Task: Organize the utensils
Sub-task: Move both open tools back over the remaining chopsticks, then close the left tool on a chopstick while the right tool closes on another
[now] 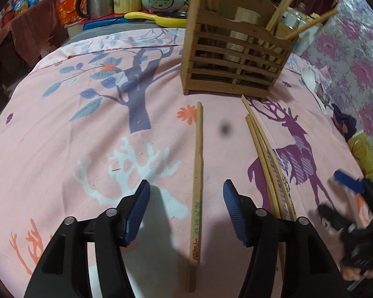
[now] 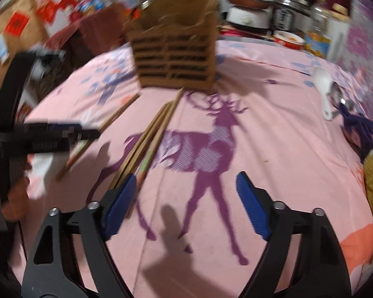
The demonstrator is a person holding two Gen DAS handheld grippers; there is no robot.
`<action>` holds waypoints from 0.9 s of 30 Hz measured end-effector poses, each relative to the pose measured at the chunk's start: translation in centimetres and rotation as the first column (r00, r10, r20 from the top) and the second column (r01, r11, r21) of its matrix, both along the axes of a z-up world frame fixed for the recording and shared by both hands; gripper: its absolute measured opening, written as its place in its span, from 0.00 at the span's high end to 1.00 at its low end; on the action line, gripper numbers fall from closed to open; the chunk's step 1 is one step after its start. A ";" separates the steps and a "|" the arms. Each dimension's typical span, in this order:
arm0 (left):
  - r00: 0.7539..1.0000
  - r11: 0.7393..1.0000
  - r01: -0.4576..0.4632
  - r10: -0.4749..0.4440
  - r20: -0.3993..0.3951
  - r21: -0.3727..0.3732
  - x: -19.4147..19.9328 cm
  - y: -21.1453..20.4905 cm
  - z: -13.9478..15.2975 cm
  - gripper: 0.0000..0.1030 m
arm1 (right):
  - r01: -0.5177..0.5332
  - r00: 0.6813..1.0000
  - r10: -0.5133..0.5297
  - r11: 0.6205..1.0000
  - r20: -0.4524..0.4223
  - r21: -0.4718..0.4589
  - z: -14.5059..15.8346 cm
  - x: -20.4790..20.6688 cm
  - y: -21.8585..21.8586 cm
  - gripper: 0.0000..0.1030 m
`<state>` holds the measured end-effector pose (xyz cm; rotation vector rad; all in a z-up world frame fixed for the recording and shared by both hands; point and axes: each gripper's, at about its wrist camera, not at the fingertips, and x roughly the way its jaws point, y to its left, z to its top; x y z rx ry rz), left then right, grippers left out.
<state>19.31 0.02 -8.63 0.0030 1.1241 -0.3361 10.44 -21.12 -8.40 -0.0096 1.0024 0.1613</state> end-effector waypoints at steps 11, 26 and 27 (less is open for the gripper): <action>0.999 0.999 -0.040 0.040 -0.018 -0.001 -0.2 1.5 0.2 0.34 | -0.094 0.996 0.092 0.979 -0.018 -0.183 -1.5 -1.5 2.4 0.39; 0.983 0.979 0.181 -0.184 0.027 0.095 -8.3 1.4 0.1 0.43 | 0.073 0.997 -0.073 0.997 -0.025 0.003 -0.5 -1.1 -3.6 0.39; 0.977 0.972 0.202 -0.208 0.037 0.115 -8.7 0.8 0.1 0.50 | 0.074 0.997 -0.074 0.997 -0.024 0.004 -0.5 -1.2 -3.6 0.39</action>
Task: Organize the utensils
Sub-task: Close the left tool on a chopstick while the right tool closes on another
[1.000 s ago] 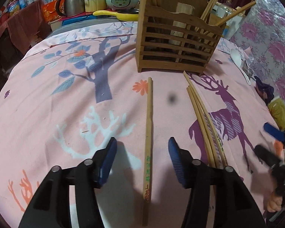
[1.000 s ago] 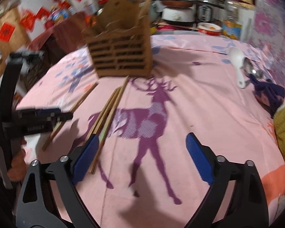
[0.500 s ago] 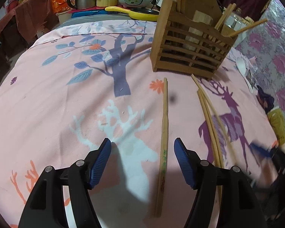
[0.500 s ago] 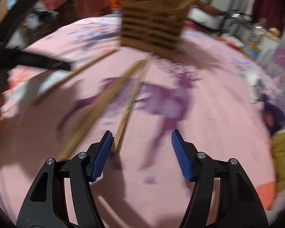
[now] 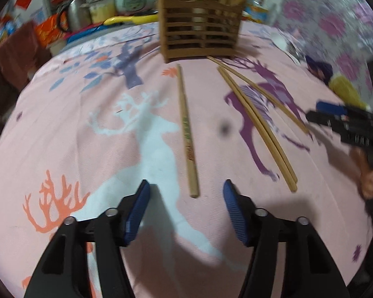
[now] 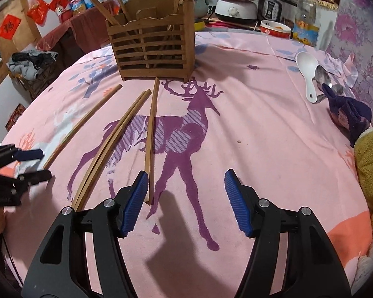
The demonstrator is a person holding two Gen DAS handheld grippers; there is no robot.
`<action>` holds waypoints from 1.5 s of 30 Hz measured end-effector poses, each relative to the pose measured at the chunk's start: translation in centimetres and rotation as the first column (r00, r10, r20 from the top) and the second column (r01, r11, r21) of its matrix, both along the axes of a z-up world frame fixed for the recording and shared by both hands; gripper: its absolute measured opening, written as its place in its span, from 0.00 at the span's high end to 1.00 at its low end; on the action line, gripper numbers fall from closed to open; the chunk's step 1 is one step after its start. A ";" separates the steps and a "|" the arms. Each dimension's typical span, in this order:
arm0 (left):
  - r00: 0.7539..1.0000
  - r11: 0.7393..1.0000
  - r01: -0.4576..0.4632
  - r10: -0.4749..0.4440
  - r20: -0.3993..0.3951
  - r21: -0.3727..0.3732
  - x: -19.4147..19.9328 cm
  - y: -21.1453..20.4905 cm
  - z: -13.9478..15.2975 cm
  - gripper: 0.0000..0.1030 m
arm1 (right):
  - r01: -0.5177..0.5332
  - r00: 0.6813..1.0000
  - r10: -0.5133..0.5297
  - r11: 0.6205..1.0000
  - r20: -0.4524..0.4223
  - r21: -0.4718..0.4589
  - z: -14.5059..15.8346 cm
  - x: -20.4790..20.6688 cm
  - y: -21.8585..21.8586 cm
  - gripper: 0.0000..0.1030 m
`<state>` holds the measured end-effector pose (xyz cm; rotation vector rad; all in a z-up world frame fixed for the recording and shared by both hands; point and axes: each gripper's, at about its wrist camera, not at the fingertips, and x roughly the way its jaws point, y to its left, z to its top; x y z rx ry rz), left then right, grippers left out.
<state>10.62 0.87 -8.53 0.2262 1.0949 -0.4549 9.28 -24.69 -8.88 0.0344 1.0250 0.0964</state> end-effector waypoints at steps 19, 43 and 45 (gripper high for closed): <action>0.999 0.999 -0.045 0.045 -0.003 -0.023 1.5 0.0 0.0 0.94 | -0.092 0.996 0.091 0.994 -0.027 -0.051 -1.4 -0.4 3.4 0.61; 0.999 0.999 -0.043 0.043 -0.006 -0.022 1.3 -0.2 0.0 0.92 | -0.085 0.996 0.084 0.996 -0.034 -0.015 -1.3 -0.8 3.2 0.89; 0.999 0.999 -0.041 0.041 -0.005 -0.020 1.3 -0.2 0.0 0.92 | -0.087 0.996 0.087 0.996 -0.027 -0.026 -1.3 -1.3 3.3 0.89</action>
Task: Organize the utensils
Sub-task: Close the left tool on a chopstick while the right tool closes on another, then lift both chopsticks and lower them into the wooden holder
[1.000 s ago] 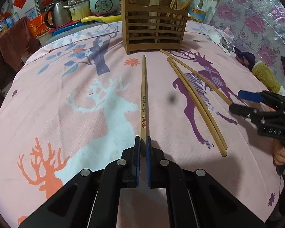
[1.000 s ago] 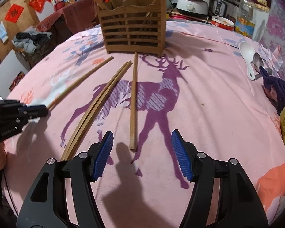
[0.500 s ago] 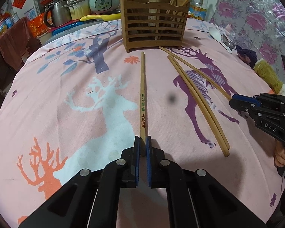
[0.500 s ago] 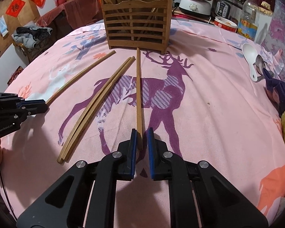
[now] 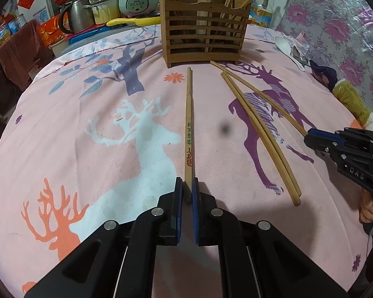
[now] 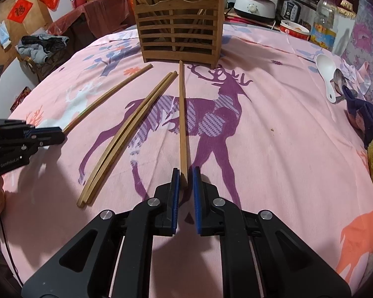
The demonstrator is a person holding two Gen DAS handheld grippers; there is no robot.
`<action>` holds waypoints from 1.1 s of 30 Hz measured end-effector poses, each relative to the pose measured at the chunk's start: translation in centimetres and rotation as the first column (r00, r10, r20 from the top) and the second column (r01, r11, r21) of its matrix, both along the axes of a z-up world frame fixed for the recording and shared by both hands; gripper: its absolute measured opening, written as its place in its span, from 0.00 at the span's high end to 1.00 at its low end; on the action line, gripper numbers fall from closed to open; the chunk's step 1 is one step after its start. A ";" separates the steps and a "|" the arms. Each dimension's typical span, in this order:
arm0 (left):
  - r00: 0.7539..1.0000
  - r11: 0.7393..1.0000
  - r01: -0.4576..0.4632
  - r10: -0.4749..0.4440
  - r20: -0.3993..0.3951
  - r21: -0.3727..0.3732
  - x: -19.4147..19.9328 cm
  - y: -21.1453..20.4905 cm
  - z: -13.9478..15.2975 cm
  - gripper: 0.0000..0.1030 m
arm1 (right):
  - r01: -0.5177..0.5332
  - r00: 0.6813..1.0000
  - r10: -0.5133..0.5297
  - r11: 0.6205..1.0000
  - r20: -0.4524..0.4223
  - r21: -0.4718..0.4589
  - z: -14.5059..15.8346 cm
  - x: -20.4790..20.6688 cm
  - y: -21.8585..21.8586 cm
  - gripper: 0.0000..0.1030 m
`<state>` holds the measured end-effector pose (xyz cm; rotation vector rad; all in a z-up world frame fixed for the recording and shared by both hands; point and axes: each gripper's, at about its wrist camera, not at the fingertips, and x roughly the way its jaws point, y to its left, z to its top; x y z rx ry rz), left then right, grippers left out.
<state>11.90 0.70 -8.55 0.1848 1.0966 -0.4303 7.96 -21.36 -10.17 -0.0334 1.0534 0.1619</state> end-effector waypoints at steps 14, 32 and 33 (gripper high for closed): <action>1.000 0.999 0.003 -0.004 0.027 0.044 -0.4 -0.6 -0.1 0.57 | -0.013 1.000 0.013 1.000 0.027 0.019 0.2 -0.3 0.0 0.71; 0.995 0.999 -0.005 0.009 0.101 -0.035 -1.1 0.1 2.6 0.94 | 0.021 0.994 -0.026 0.999 0.107 0.042 2.2 -0.7 -0.8 0.94; 0.994 0.999 -0.015 0.020 0.108 -0.044 -0.9 0.2 3.1 0.94 | 0.024 0.992 -0.029 0.999 0.122 0.039 2.6 -0.8 -0.8 0.94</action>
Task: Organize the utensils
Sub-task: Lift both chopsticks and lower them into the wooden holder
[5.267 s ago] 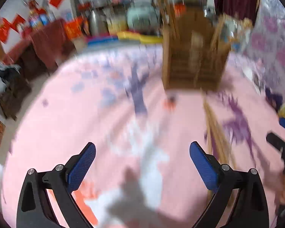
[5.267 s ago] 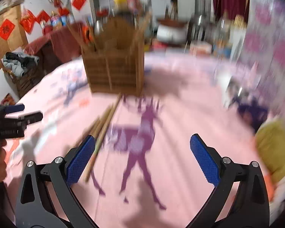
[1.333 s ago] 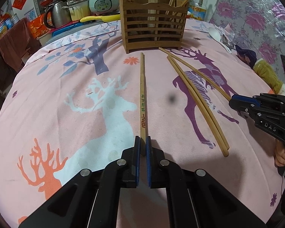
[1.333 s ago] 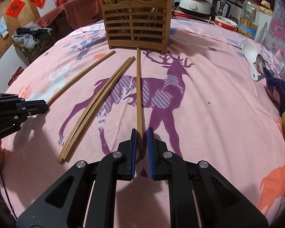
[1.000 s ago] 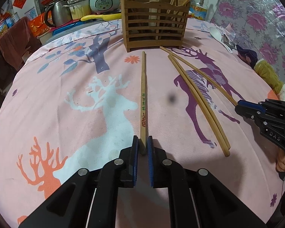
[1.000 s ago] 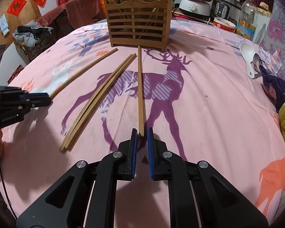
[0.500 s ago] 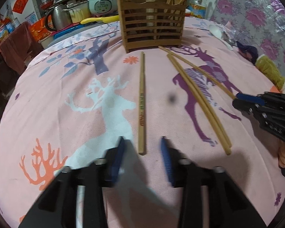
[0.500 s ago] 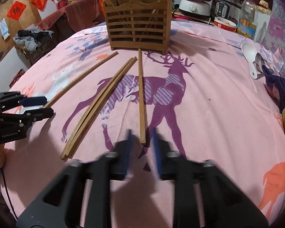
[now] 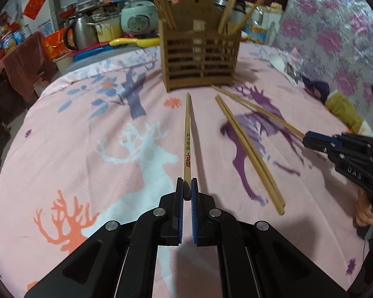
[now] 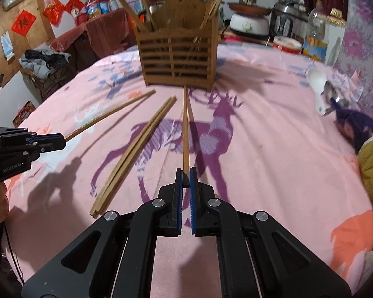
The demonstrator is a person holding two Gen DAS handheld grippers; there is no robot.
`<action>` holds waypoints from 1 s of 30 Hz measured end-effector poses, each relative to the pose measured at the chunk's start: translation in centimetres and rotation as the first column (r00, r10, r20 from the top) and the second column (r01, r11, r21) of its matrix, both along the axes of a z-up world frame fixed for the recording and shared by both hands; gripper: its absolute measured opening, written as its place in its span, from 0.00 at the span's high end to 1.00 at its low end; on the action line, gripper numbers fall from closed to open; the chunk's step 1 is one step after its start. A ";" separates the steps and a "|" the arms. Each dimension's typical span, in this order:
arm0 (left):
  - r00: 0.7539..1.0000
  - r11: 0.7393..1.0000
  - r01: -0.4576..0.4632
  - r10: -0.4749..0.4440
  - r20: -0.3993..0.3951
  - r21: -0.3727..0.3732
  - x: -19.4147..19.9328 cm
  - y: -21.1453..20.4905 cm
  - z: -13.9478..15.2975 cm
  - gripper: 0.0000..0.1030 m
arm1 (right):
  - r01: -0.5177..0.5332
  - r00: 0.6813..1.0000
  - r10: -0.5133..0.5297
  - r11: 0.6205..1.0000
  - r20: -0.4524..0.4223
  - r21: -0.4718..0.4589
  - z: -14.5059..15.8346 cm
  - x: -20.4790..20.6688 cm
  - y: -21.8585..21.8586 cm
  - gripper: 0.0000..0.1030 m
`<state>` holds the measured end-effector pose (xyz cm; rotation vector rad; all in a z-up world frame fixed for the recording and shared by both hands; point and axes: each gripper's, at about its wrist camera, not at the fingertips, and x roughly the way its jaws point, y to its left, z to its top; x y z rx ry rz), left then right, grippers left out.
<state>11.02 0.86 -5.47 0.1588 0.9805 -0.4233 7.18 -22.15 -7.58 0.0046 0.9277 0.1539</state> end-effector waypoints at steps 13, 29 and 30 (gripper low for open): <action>0.984 0.985 -0.088 0.109 0.144 -0.149 6.5 -2.1 10.7 0.94 | 0.049 0.960 -0.053 0.999 0.276 0.022 12.4 4.3 0.8 0.94; 0.966 0.961 -0.124 0.174 0.190 -0.248 12.4 -4.1 14.7 0.94 | 0.053 0.933 -0.079 0.995 0.352 0.084 14.5 10.5 2.1 0.94; 0.969 0.961 -0.121 0.169 0.181 -0.247 12.6 -4.2 14.5 0.94 | 0.052 0.938 -0.077 0.995 0.338 0.084 14.1 11.0 2.0 0.94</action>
